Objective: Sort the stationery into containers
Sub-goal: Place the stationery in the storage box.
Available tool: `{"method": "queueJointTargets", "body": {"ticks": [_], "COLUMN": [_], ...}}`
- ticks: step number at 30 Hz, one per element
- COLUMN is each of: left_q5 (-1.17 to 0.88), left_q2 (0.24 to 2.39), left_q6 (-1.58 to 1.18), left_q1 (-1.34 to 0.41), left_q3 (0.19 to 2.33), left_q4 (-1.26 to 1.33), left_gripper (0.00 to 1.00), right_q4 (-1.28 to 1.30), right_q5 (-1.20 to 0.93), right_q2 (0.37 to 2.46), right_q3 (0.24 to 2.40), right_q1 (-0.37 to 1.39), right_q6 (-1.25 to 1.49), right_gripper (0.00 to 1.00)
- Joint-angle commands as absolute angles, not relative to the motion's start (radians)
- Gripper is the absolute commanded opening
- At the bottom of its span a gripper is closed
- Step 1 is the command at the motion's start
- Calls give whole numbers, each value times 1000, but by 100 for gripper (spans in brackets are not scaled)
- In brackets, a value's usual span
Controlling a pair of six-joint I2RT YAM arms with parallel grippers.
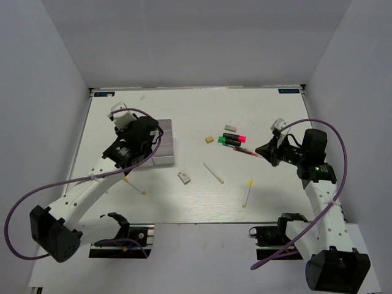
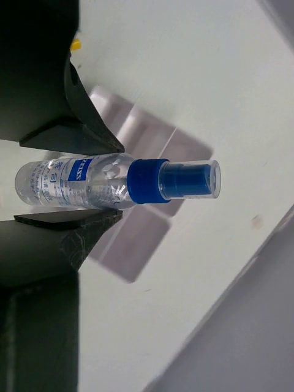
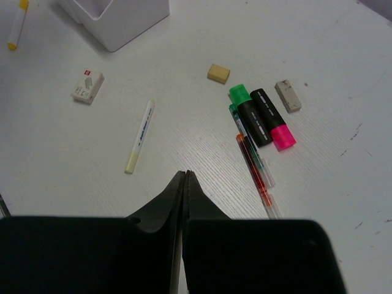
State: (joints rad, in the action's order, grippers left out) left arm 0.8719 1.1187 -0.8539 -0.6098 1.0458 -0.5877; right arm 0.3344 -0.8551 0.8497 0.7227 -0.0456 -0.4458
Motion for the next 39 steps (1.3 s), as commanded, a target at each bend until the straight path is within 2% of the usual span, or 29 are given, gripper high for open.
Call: {"method": "queueJointTargets", "body": {"ticks": [1, 10, 20, 31, 39], "left_q5": [1245, 1437, 1462, 1471, 1460], "left_q2": [1181, 1408, 1623, 1712, 1732], "left_q6": [-977, -994, -994, -1017, -1068], "left_q1": [-601, -583, -503, -460, -460], "left_q3": [1101, 1163, 1252, 1241, 1210], "left_q4": [-520, -383, -307, -270, -290], "left_gripper": [0, 0, 0, 0, 0], "right_q4": [319, 307, 295, 288, 287], "right_q5": [-881, -888, -888, -888, -888], "right_q2": [844, 854, 850, 853, 862], "right_q3": [726, 727, 709, 704, 704], "right_q1": [-49, -49, -49, -49, -51], "right_q6": [-451, -443, -446, -440, -440], "right_gripper": [0, 7, 10, 11, 21]}}
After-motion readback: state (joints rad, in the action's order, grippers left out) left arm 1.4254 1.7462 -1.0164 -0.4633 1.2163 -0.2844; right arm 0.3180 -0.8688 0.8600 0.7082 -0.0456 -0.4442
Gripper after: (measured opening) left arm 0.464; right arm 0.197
